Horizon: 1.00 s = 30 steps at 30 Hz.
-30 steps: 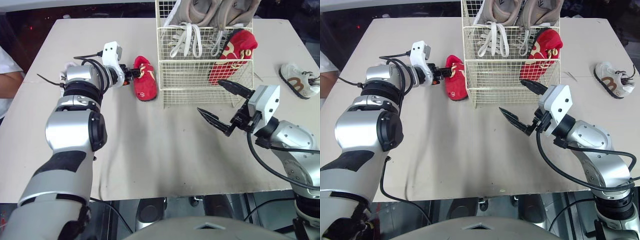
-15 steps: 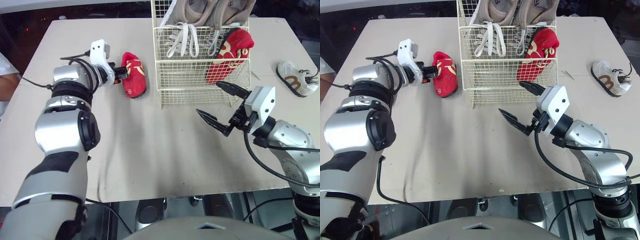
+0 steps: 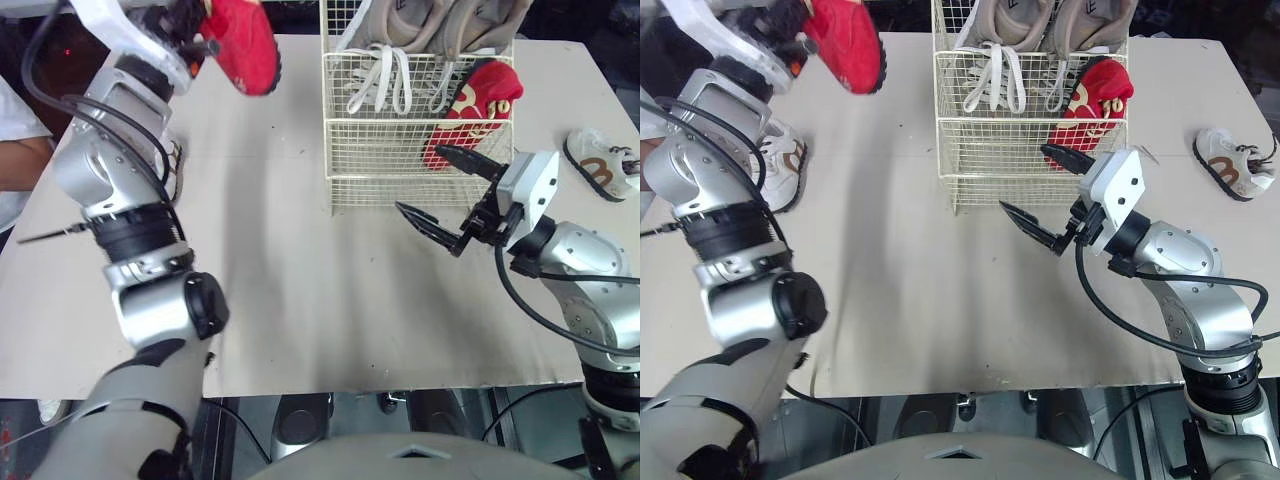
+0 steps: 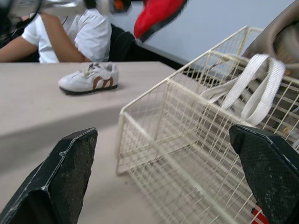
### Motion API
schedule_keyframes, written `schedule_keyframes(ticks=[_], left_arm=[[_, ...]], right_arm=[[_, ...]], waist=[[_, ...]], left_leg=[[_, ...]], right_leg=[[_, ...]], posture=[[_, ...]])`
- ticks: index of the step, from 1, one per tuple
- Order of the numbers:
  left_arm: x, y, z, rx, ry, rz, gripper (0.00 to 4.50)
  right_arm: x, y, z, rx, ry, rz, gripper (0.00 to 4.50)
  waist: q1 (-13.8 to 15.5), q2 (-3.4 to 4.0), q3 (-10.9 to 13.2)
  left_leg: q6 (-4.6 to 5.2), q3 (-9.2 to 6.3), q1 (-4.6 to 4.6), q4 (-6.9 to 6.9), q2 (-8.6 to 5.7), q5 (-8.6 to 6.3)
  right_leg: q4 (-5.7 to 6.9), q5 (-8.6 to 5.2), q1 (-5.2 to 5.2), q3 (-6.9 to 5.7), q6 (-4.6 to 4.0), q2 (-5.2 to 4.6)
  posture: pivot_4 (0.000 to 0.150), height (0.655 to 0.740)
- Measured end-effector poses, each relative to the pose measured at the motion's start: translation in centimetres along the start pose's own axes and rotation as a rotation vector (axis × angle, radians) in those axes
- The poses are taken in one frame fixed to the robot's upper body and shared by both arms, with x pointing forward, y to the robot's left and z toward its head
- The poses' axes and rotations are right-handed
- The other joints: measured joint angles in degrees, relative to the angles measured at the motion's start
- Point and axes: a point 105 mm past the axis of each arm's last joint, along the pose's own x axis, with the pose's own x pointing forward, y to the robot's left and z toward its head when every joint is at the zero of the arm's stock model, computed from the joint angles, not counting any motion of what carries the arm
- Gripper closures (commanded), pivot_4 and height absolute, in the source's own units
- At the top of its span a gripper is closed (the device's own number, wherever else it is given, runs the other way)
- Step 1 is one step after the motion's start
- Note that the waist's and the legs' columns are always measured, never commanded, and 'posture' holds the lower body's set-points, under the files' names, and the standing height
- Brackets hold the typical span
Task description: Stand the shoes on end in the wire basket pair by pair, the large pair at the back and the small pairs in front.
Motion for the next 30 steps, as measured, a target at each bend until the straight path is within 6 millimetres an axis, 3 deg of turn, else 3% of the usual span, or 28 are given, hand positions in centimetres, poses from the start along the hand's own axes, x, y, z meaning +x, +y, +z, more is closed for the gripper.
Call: schedule_keyframes(ticks=[3, 11, 21, 30], left_arm=[[0.7, -2.7, -0.3, 0.093, -0.083, -0.004, 4.45], [1.7, -7.0, -2.9, 0.139, -0.16, -0.043, 4.45], [1.3, -8.4, -8.8, 0.239, -0.135, -0.046, 4.45], [0.2, -9.3, -10.8, 0.281, -0.106, -0.089, 4.45]], right_arm=[[0.2, -0.3, 0.1, 0.012, -0.017, -0.019, 0.0], [-0.4, -2.0, 0.8, 0.019, -0.071, -0.151, 0.0], [-1.6, -2.8, 0.5, 0.025, -0.065, -0.256, 0.0], [-2.3, -3.3, 0.7, 0.015, -0.065, -0.305, 0.0]], waist=[[0.06, -0.01, -0.01], [-0.2, -0.01, -0.01], [-0.17, 0.01, -0.02], [-0.2, 0.02, -0.03]], left_leg=[[0.01, 0.06, 0.0, 0.02, -0.04, 0.0], [0.02, 0.11, -0.01, -0.04, -0.03, 0.0], [0.03, 0.13, -0.11, -0.03, -0.04, -0.01], [0.03, 0.12, -0.12, -0.03, -0.03, -0.01]], right_leg=[[0.0, 0.01, 0.04, -0.01, 0.01, 0.01], [-0.05, 0.01, 0.01, -0.03, 0.01, 0.05], [-0.11, 0.01, -0.02, -0.12, 0.01, 0.07], [-0.09, 0.0, -0.03, -0.18, 0.01, 0.08]], posture=[[0.15, 0.686], [0.15, 0.686], [0.15, 0.686], [0.15, 0.686]])
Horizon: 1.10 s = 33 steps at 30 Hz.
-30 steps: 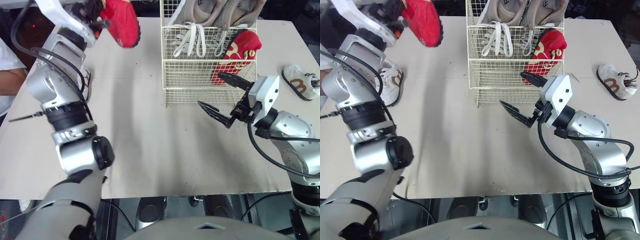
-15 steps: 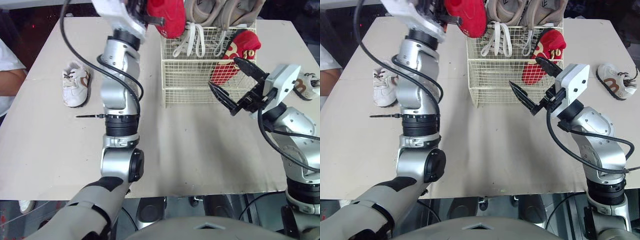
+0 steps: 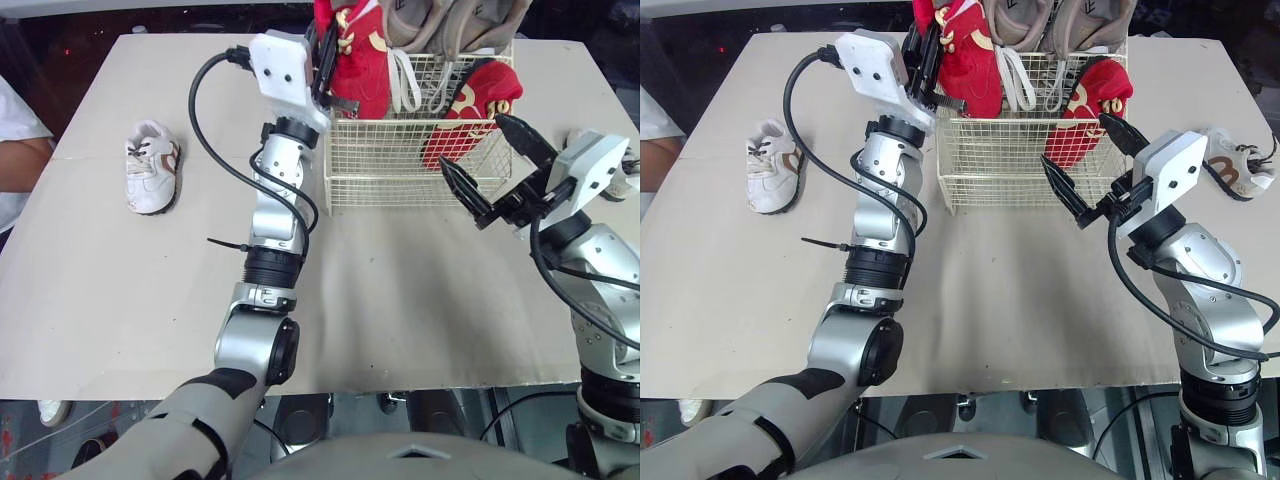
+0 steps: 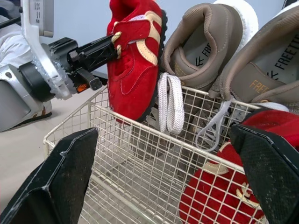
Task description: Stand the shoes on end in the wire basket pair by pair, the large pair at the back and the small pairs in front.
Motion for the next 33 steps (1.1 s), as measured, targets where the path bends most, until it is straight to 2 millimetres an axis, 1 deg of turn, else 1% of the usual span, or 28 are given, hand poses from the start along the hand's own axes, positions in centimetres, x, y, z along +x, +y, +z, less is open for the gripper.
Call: schedule_keyframes(ticks=[5, 6, 7, 8, 11, 14, 20, 23, 26, 29, 31, 32, 33], left_arm=[[-0.8, -0.4, -1.2, -0.016, 0.074, -0.026, 4.45], [-1.0, -0.4, -1.2, -0.021, 0.083, -0.028, 3.65], [-1.1, -0.4, -1.3, -0.029, 0.092, -0.028, 3.39], [-1.3, -0.5, -1.6, -0.038, 0.113, -0.036, 3.02], [-1.9, -0.8, -1.9, -0.053, 0.147, -0.049, 1.6], [-2.9, -1.0, -2.0, -0.076, 0.186, -0.07, 0.03], [-4.7, -0.9, -1.9, -0.11, 0.257, -0.1, 0.01], [-5.7, -0.7, -1.8, -0.109, 0.299, -0.124, 0.01], [-6.1, -0.2, -0.9, -0.099, 0.313, -0.158, 0.01], [-6.1, -0.1, 0.7, -0.118, 0.294, -0.218, 0.01], [-6.2, 0.0, 2.2, -0.125, 0.278, -0.285, 0.01], [-6.1, 0.1, 2.6, -0.133, 0.275, -0.301, 0.01], [-5.9, 0.2, 3.3, -0.142, 0.272, -0.333, 0.01]], right_arm=[[0.0, -0.2, 0.1, 0.0, -0.003, -0.015, 0.0], [0.0, -0.2, 0.1, 0.001, -0.005, -0.016, 0.0], [0.0, -0.2, 0.2, 0.002, -0.007, -0.017, 0.0], [0.0, -0.3, 0.2, 0.003, -0.007, -0.018, 0.0], [0.0, -0.3, 0.2, 0.003, -0.009, -0.02, 0.0], [-0.1, -0.4, 0.2, 0.002, -0.009, -0.023, 0.0], [-0.7, -1.2, 0.4, -0.026, -0.009, -0.034, 0.0], [-1.2, -2.5, 0.3, -0.045, 0.011, -0.062, 0.0], [-2.0, -4.3, 0.0, -0.057, 0.032, -0.106, 0.0], [-3.0, -6.7, -0.7, -0.04, 0.06, -0.174, 0.0], [-4.4, -9.7, -1.7, -0.031, 0.108, -0.269, 0.0], [-4.8, -10.4, -1.9, -0.027, 0.116, -0.29, 0.0], [-5.5, -11.7, -2.4, -0.018, 0.141, -0.33, 0.0]], waist=[[0.09, 0.0, -0.01], [0.08, 0.01, -0.03], [0.08, 0.01, -0.03], [0.09, 0.01, -0.04], [0.13, 0.03, -0.06], [0.1, 0.06, -0.09], [0.01, 0.08, -0.1], [-0.01, 0.08, -0.1], [-0.01, 0.09, -0.1], [0.05, 0.09, -0.1], [0.09, 0.09, -0.1], [0.08, 0.09, -0.1], [0.07, 0.09, -0.1]], left_leg=[[0.0, -0.03, -0.03, 0.01, 0.0, 0.0], [0.0, -0.03, -0.02, 0.0, 0.0, 0.0], [0.0, -0.04, -0.02, 0.0, 0.0, 0.0], [0.0, -0.05, 0.0, 0.0, 0.0, 0.0], [0.0, -0.09, 0.02, 0.03, 0.0, 0.0], [0.0, -0.24, 0.09, 0.03, 0.0, 0.0], [0.0, -0.3, 0.09, 0.03, 0.01, 0.01], [0.0, -0.3, 0.09, 0.02, 0.01, 0.01], [0.0, -0.3, 0.08, 0.02, 0.02, 0.01], [0.0, -0.3, 0.08, 0.02, 0.01, 0.01], [0.0, -0.28, 0.08, 0.02, 0.0, 0.0], [0.0, -0.27, 0.08, 0.02, 0.0, 0.0], [0.0, -0.28, 0.09, 0.01, 0.0, 0.01]], right_leg=[[-0.02, 0.0, 0.01, 0.0, 0.0, -0.01], [-0.02, 0.0, 0.01, 0.0, 0.0, -0.01], [-0.01, 0.0, 0.01, 0.01, 0.0, -0.01], [-0.01, 0.0, 0.02, 0.01, 0.0, -0.01], [0.01, 0.0, 0.06, 0.0, 0.0, -0.02], [0.06, 0.0, 0.08, 0.05, 0.0, -0.02], [0.06, 0.0, 0.09, 0.06, 0.0, -0.01], [0.06, 0.0, 0.08, 0.07, 0.0, 0.0], [0.05, 0.0, 0.08, 0.06, 0.0, 0.0], [0.04, 0.0, 0.08, 0.06, 0.0, -0.02], [0.04, 0.0, 0.08, 0.07, 0.0, -0.02], [0.04, 0.0, 0.08, 0.08, 0.0, -0.01], [0.05, 0.0, 0.08, 0.07, -0.01, 0.0]], posture=[[0.15, 0.686], [0.15, 0.686], [0.15, 0.686], [0.15, 0.686], [0.15, 0.686], [0.15, 0.686], [0.15, 0.686], [0.15, 0.686], [0.15, 0.686], [0.15, 0.686], [0.15, 0.686], [0.15, 0.686], [0.15, 0.686]])
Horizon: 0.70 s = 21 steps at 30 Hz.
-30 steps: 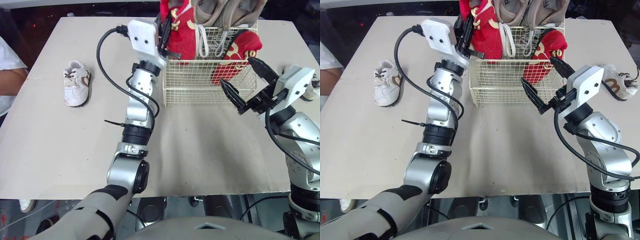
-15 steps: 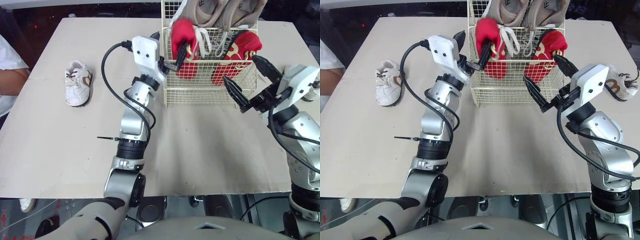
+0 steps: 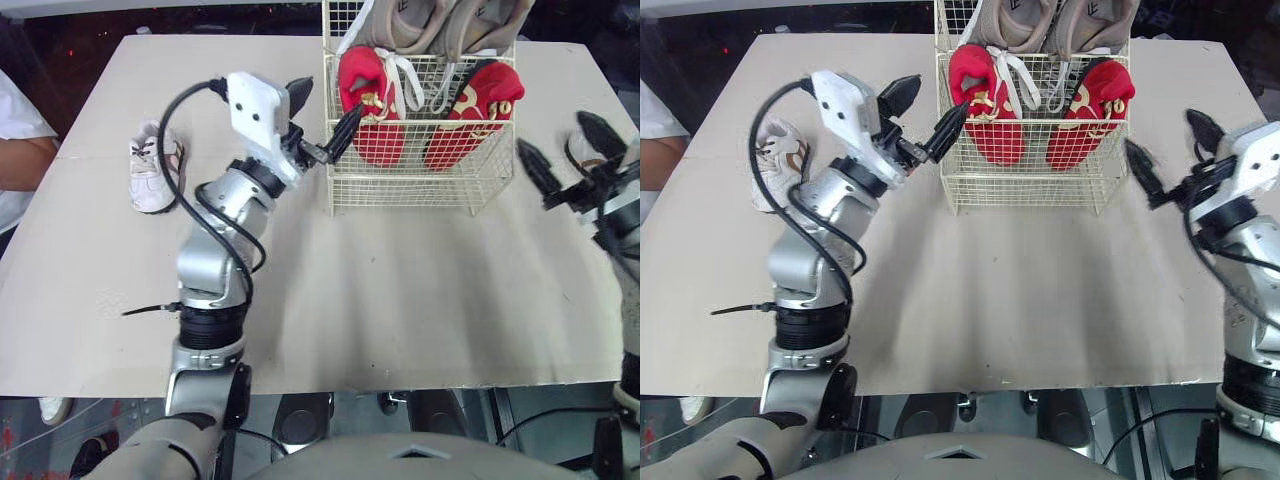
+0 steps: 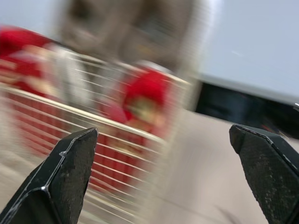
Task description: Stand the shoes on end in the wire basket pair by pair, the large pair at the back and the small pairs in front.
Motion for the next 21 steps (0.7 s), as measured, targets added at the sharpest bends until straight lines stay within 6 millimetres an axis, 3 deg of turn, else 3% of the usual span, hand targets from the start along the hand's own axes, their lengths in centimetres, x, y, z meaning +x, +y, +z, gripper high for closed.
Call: schedule_keyframes(ticks=[5, 11, 21], left_arm=[[-0.6, -1.3, 2.3, -0.024, 0.032, -0.201, 0.01], [-2.2, -2.7, 2.8, -0.042, 0.153, -0.368, 0.01], [-4.2, -5.5, 3.8, -0.085, 0.258, -0.545, 0.01]], right_arm=[[-1.0, -5.2, -3.3, -0.002, 0.154, -0.099, 0.0], [-1.8, -10.4, -5.9, -0.007, 0.298, -0.203, 0.0], [-2.3, -14.5, -8.0, 0.094, 0.397, -0.337, 0.0]], waist=[[-0.12, 0.05, 0.02], [-0.35, 0.11, 0.05], [-0.35, 0.17, 0.06]], left_leg=[[0.0, 0.2, 0.14, -0.1, 0.01, 0.0], [0.0, 0.45, 0.36, -0.17, 0.04, 0.0], [-0.02, 0.54, 0.43, -0.21, 0.06, 0.01]], right_leg=[[0.0, 0.0, 0.0, 0.21, 0.0, 0.04], [0.05, -0.01, 0.0, 0.54, 0.01, 0.1], [0.05, -0.01, 0.02, 0.66, 0.01, 0.11]], posture=[[0.15, 0.686], [0.15, 0.686], [0.15, 0.686]])
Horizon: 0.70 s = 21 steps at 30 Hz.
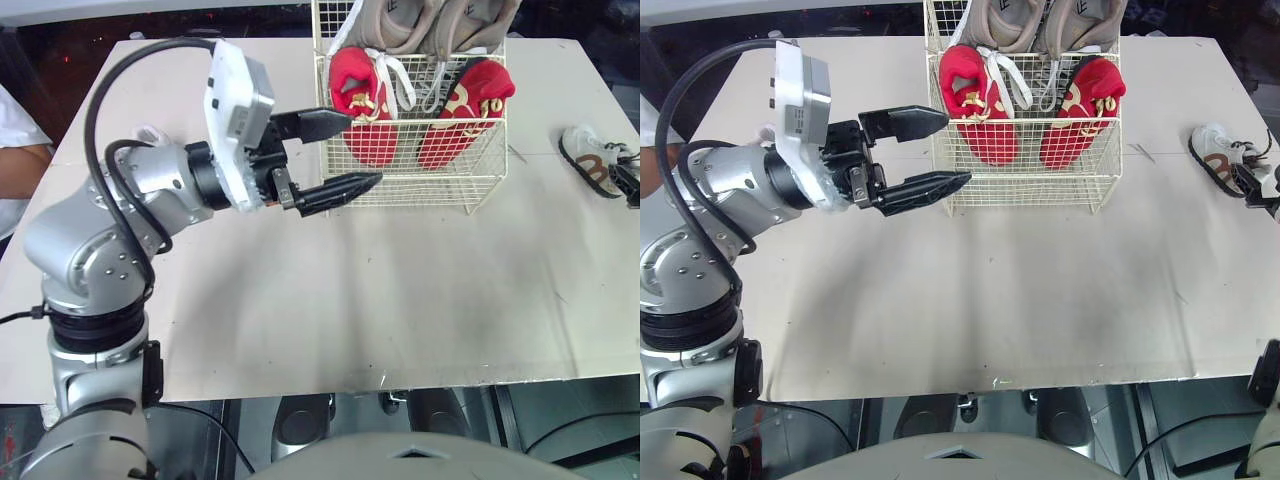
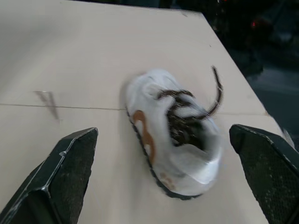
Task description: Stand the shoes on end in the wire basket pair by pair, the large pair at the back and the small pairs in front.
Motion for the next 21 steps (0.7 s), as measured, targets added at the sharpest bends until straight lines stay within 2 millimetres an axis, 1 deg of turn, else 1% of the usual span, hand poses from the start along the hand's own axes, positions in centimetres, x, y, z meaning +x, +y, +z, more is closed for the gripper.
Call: schedule_keyframes(ticks=[3, 6, 11, 12, 13, 14, 16, 18, 19, 20, 21], left_arm=[[-0.1, -0.4, 0.1, -0.014, 0.009, -0.018, 0.01], [-0.2, -0.5, 0.2, -0.022, 0.017, -0.018, 0.01], [-0.3, -0.8, 0.3, -0.034, 0.035, -0.036, 0.01], [-0.3, -0.9, 0.4, -0.035, 0.039, -0.039, 0.0], [-0.3, -1.0, 0.4, -0.039, 0.039, -0.043, 0.0], [-0.3, -1.0, 0.4, -0.042, 0.043, -0.043, 0.0], [-0.4, -1.1, 0.4, -0.048, 0.05, -0.044, 0.0], [-0.4, -0.9, 0.3, -0.05, 0.051, -0.031, 0.0], [-0.4, -0.9, 0.3, -0.05, 0.051, -0.029, 0.0], [-0.4, -0.9, 0.3, -0.05, 0.051, -0.029, 0.0], [-0.4, -0.9, 0.3, -0.05, 0.052, -0.026, 0.0]], right_arm=[[0.3, -0.1, -0.9, 0.057, 0.031, -0.013, 0.0], [0.5, 0.1, -1.6, 0.074, 0.065, -0.002, 0.0], [0.9, 0.3, -1.9, 0.062, 0.097, -0.012, 0.0], [0.9, 0.2, -2.0, 0.06, 0.103, -0.016, 0.53], [0.9, 0.2, -2.1, 0.056, 0.107, -0.019, 0.77], [0.8, 0.1, -2.2, 0.051, 0.109, -0.024, 1.11], [0.8, 0.1, -2.2, 0.034, 0.111, -0.025, 2.21], [0.9, 0.1, -2.2, 0.027, 0.111, -0.025, 3.17], [0.9, 0.1, -2.2, 0.025, 0.11, -0.024, 3.87], [0.9, 0.1, -2.2, 0.025, 0.11, -0.024, 3.87], [0.9, 0.1, -2.1, 0.017, 0.106, -0.023, 4.26]], waist=[[0.0, 0.0, 0.0], [0.01, 0.0, 0.0], [0.0, 0.0, 0.0], [0.01, 0.01, 0.0], [0.04, 0.01, 0.0], [0.03, 0.01, 0.0], [-0.02, 0.01, 0.0], [-0.25, 0.01, 0.0], [-0.39, 0.01, 0.0], [-0.4, 0.01, 0.0], [-0.67, 0.01, 0.0]], left_leg=[[0.0, 0.01, 0.0, 0.0, 0.0, 0.0], [-0.01, 0.02, 0.0, 0.01, 0.0, 0.0], [-0.01, 0.01, 0.0, 0.01, 0.0, 0.0], [-0.01, 0.01, 0.0, 0.01, 0.0, 0.0], [-0.01, 0.02, 0.0, 0.01, 0.0, 0.0], [-0.01, 0.01, -0.01, 0.01, 0.0, 0.0], [-0.01, 0.02, 0.0, 0.02, -0.01, 0.0], [-0.02, 0.03, 0.0, 0.02, -0.01, 0.0], [-0.02, 0.03, 0.01, 0.02, -0.01, 0.01], [-0.02, 0.04, 0.01, 0.02, 0.0, 0.01], [-0.02, 0.03, 0.01, 0.02, 0.0, 0.01]], right_leg=[[0.01, 0.0, 0.0, 0.01, 0.0, -0.01], [0.01, 0.0, 0.0, 0.01, 0.0, -0.03], [0.01, 0.0, 0.0, 0.01, 0.0, -0.04], [0.01, 0.0, 0.0, 0.01, 0.0, -0.04], [0.01, 0.0, 0.0, 0.02, 0.0, -0.05], [0.01, 0.0, 0.0, 0.01, 0.0, -0.05], [0.01, 0.0, 0.0, 0.03, 0.0, -0.06], [0.02, 0.0, 0.0, 0.04, 0.0, -0.05], [0.03, 0.0, 0.0, 0.04, 0.0, -0.05], [0.03, 0.0, 0.0, 0.05, 0.0, -0.05], [0.04, 0.0, 0.0, 0.05, 0.0, -0.06]], posture=[[0.15, 0.686], [0.15, 0.686], [0.15, 0.686], [0.15, 0.686], [0.15, 0.686], [0.15, 0.686], [0.15, 0.686], [0.15, 0.686], [0.15, 0.686], [0.15, 0.686], [0.15, 0.686]])
